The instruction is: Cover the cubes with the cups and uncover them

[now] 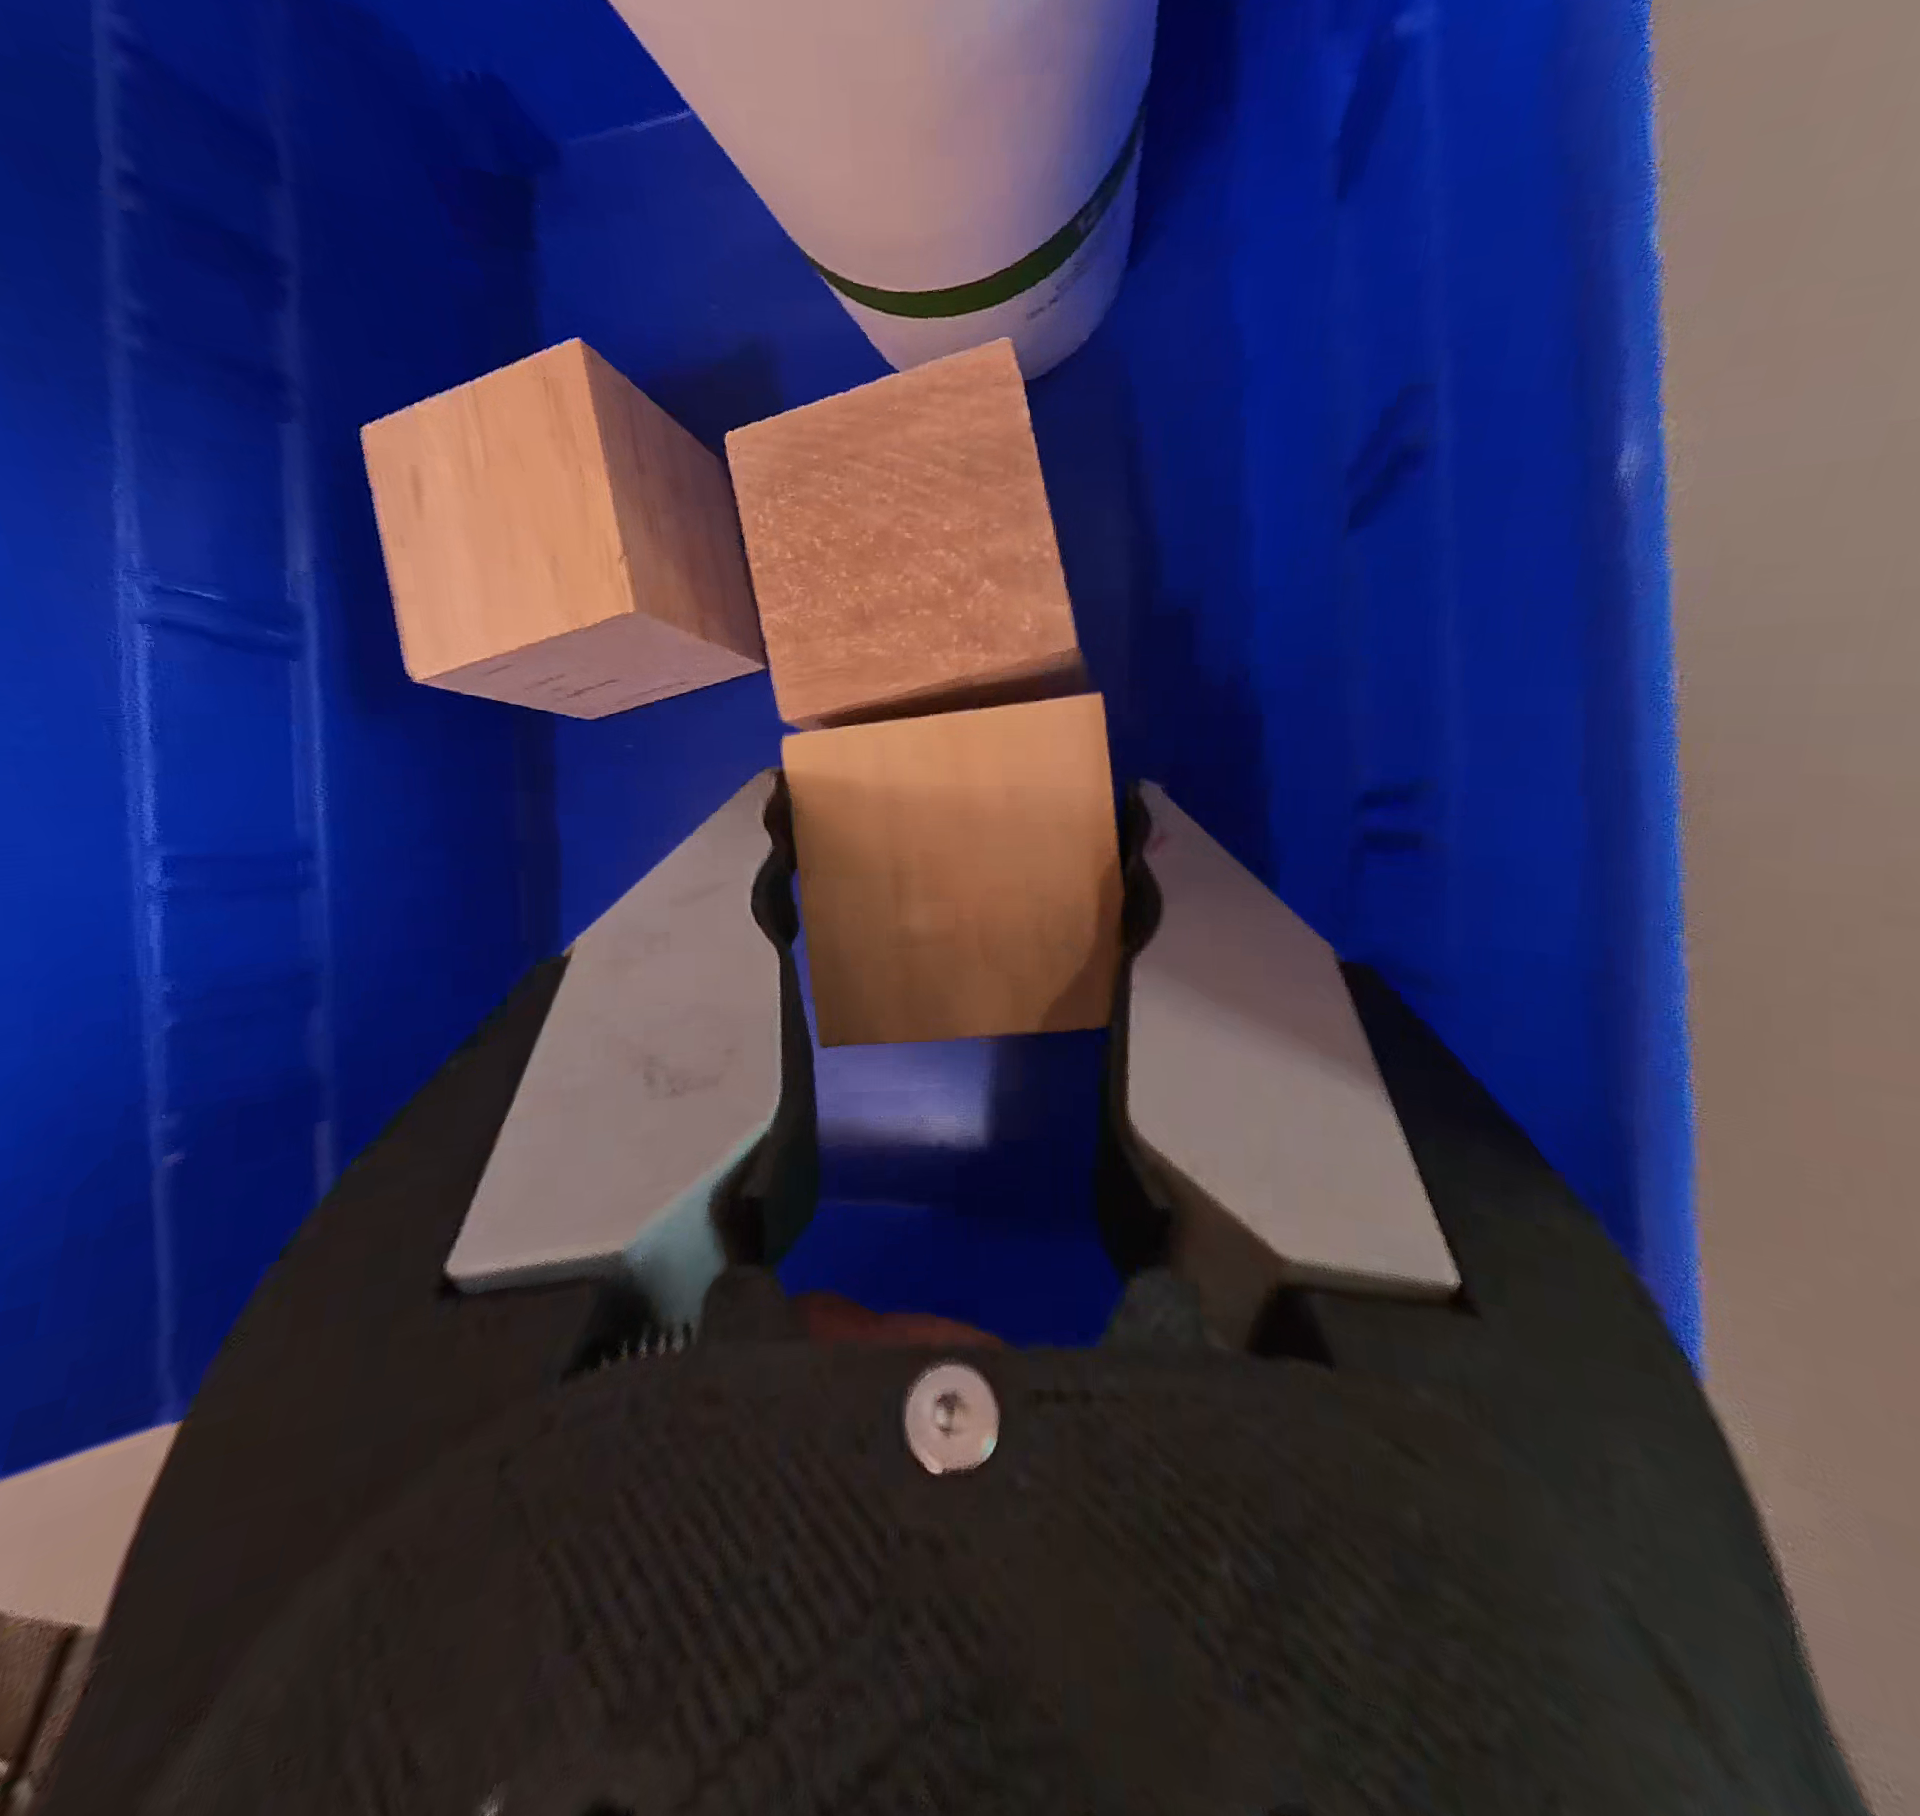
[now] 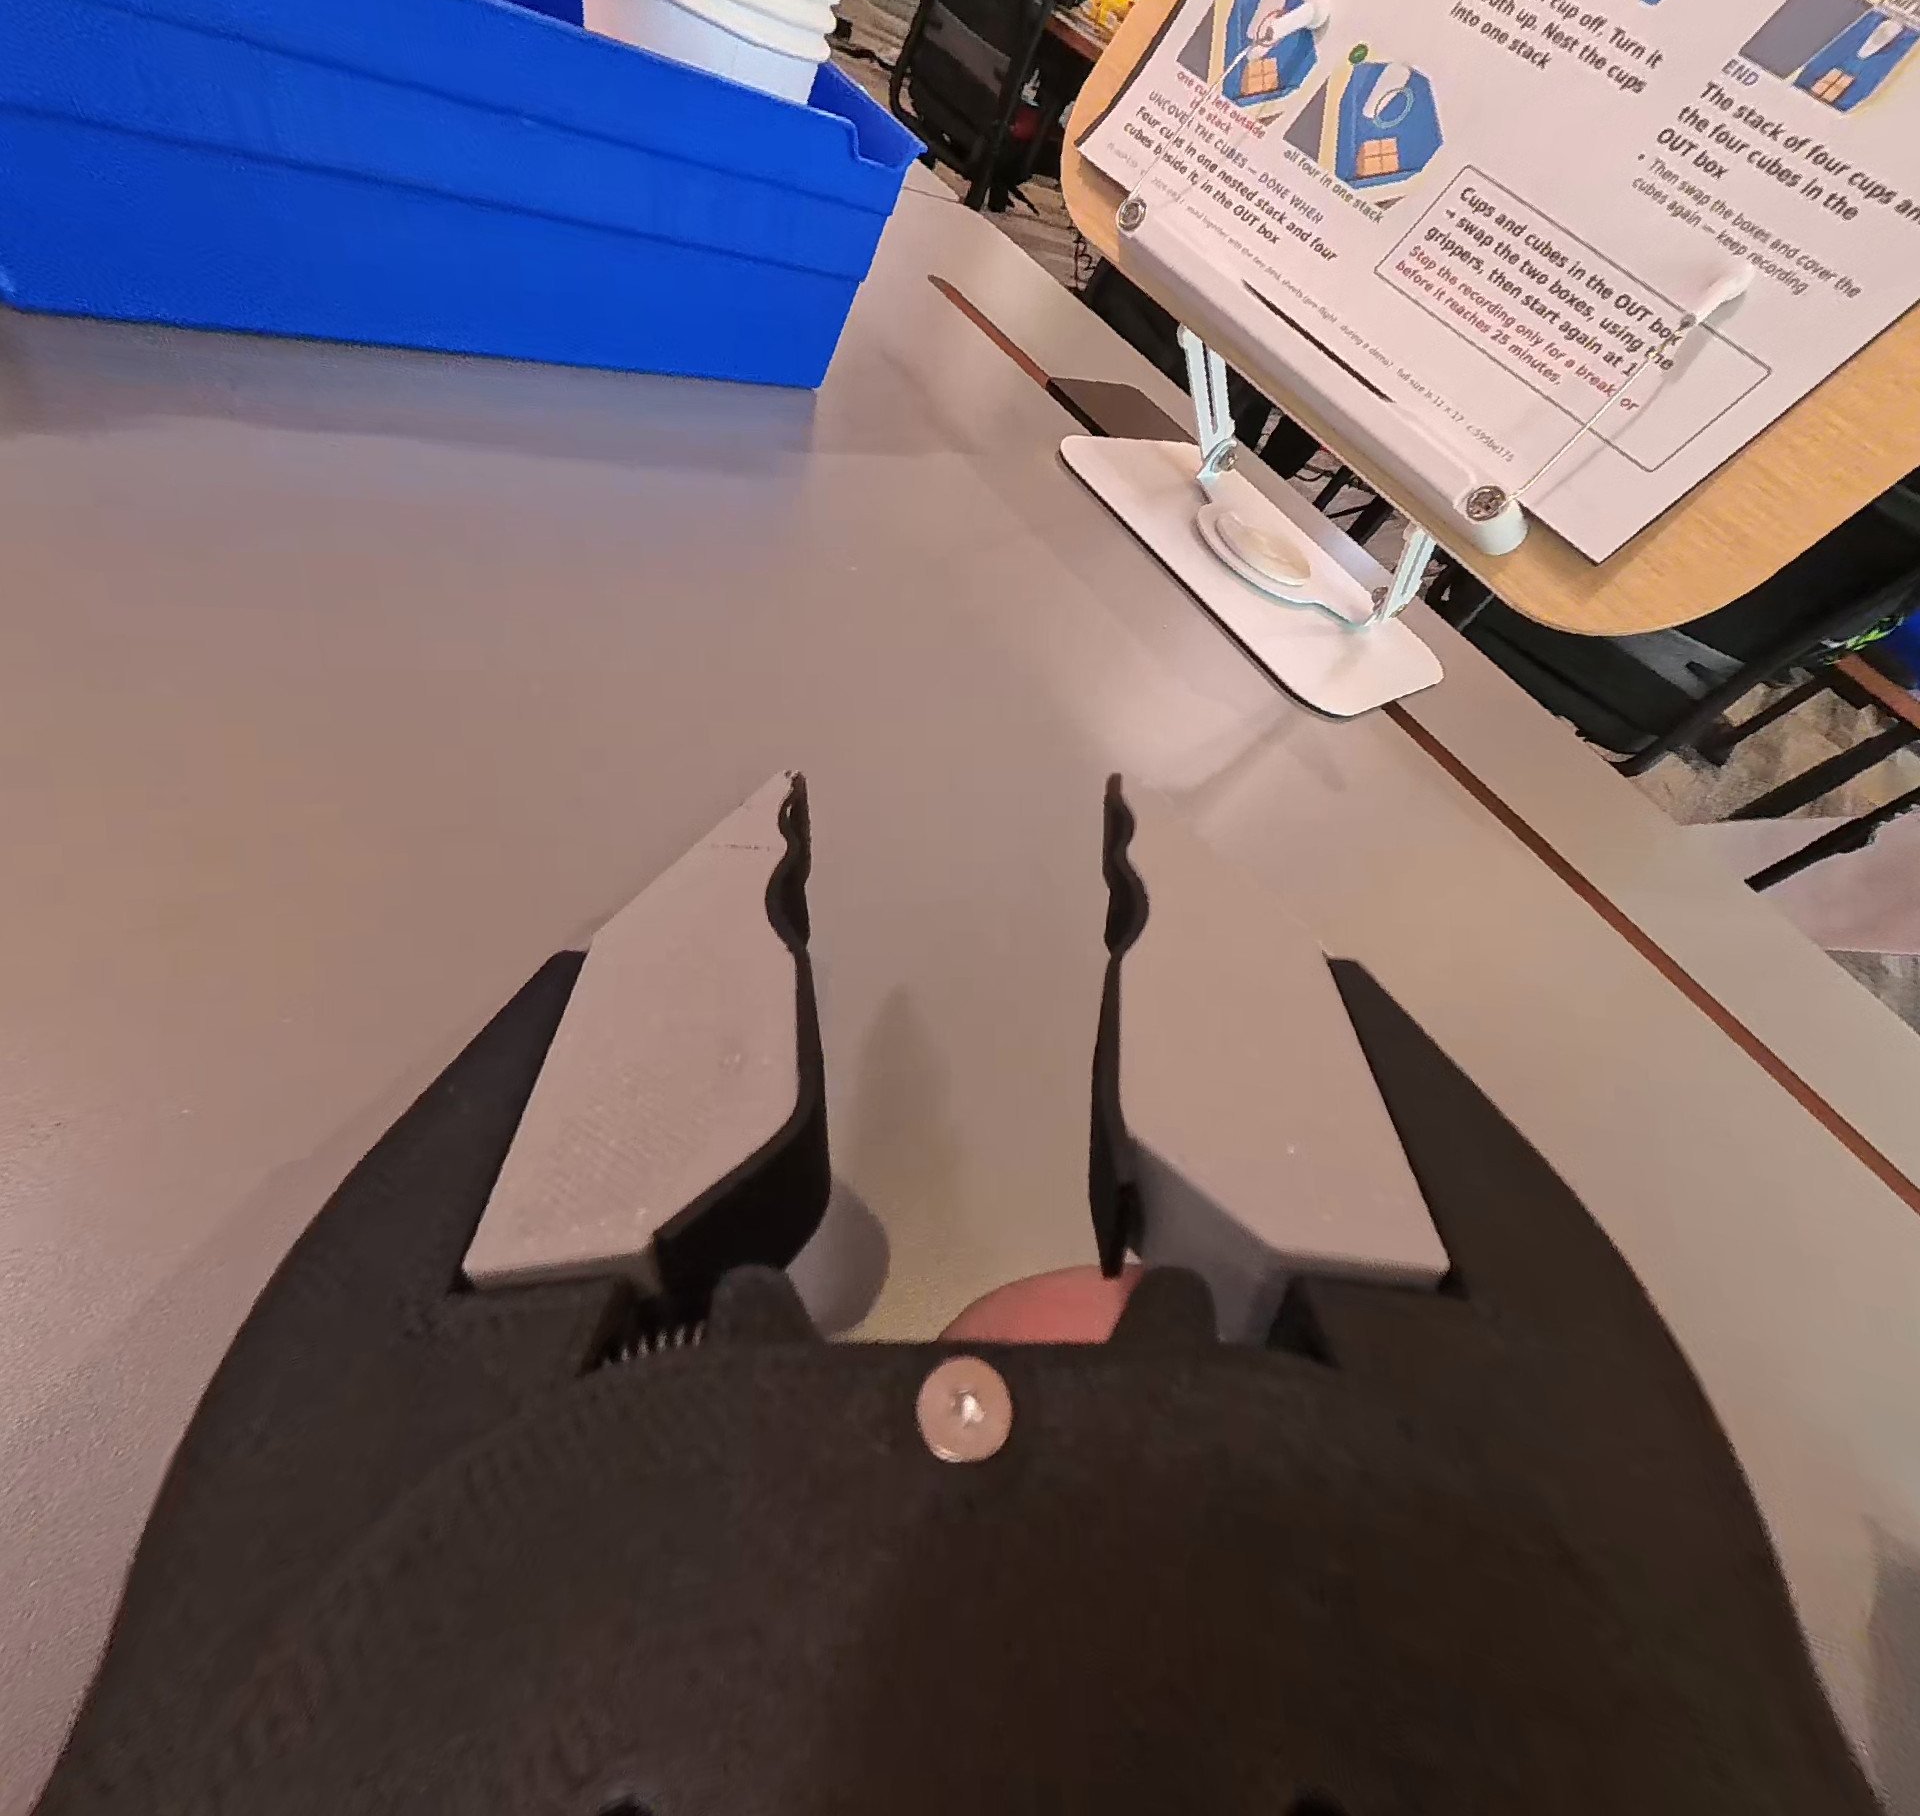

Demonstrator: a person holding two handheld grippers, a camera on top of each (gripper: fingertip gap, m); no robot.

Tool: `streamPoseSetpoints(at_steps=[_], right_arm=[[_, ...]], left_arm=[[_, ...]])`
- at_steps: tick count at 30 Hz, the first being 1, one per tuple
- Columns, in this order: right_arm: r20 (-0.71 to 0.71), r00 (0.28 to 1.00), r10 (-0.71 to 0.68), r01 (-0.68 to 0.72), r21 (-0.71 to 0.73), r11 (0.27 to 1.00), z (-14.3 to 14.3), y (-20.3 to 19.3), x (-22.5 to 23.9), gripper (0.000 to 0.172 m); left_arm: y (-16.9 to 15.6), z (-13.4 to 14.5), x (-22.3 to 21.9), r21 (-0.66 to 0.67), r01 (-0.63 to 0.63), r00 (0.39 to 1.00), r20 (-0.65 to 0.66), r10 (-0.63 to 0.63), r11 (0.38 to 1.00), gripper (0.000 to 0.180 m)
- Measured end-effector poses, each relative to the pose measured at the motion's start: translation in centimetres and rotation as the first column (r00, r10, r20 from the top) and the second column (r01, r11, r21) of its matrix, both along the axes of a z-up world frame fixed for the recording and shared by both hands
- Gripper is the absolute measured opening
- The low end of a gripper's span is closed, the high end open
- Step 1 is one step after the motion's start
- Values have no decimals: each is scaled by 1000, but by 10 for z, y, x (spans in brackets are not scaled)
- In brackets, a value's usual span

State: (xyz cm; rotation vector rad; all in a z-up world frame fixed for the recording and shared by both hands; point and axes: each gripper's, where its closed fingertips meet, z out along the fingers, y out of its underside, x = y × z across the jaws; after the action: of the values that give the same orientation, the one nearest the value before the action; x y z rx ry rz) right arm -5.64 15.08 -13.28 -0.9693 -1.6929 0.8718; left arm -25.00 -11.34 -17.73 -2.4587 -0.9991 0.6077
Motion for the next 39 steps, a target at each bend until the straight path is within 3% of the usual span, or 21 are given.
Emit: streamPoseSetpoints(at_steps=[3,7,9,12,14,18,22,26,30,31,35,39], right_arm=[[9,1000,11,-11,-25,1000,0,-2,0,51],[3,1000,3,-3,-50,999,4,1,0,51],[1,1000,-1,1,-69,998,6,4,0,51],[-42,998,-41,38,-66,997,18,16,0,49],[-132,988,-84,73,-92,993,42,31,4,42],[-209,953,-220,125,-391,912,87,83,23,43],[-257,894,-367,242,-412,878,104,139,42,42],[-216,897,-386,250,-472,846,95,154,41,42],[-182,909,-375,247,-491,836,87,152,35,41],[-180,909,-375,252,-478,841,86,151,34,41],[-156,918,-364,279,-396,875,79,146,29,42],[-4,889,-459,441,-265,857,47,167,27,45]], left_arm=[[-8,27,-7,1,-8,991,-132,8,1000,62],[3,94,-5,153,29,941,-336,24,988,61],[20,127,10,204,104,907,-421,-9,973,61],[70,155,56,193,333,839,-508,-196,923,61],[106,146,90,128,454,809,-474,-347,882,61],[180,103,157,9,704,659,-380,-649,710,61],[240,60,194,-37,825,533,-277,-800,563,61],[282,34,196,-86,873,457,-202,-866,481,61],[300,18,183,-121,914,378,-101,-920,388,61],[303,16,178,-129,920,363,-78,-928,371,61],[317,8,182,-129,971,201,-12,-980,201,61],[331,-2,183,-176,978,121,44,-992,112,61]])
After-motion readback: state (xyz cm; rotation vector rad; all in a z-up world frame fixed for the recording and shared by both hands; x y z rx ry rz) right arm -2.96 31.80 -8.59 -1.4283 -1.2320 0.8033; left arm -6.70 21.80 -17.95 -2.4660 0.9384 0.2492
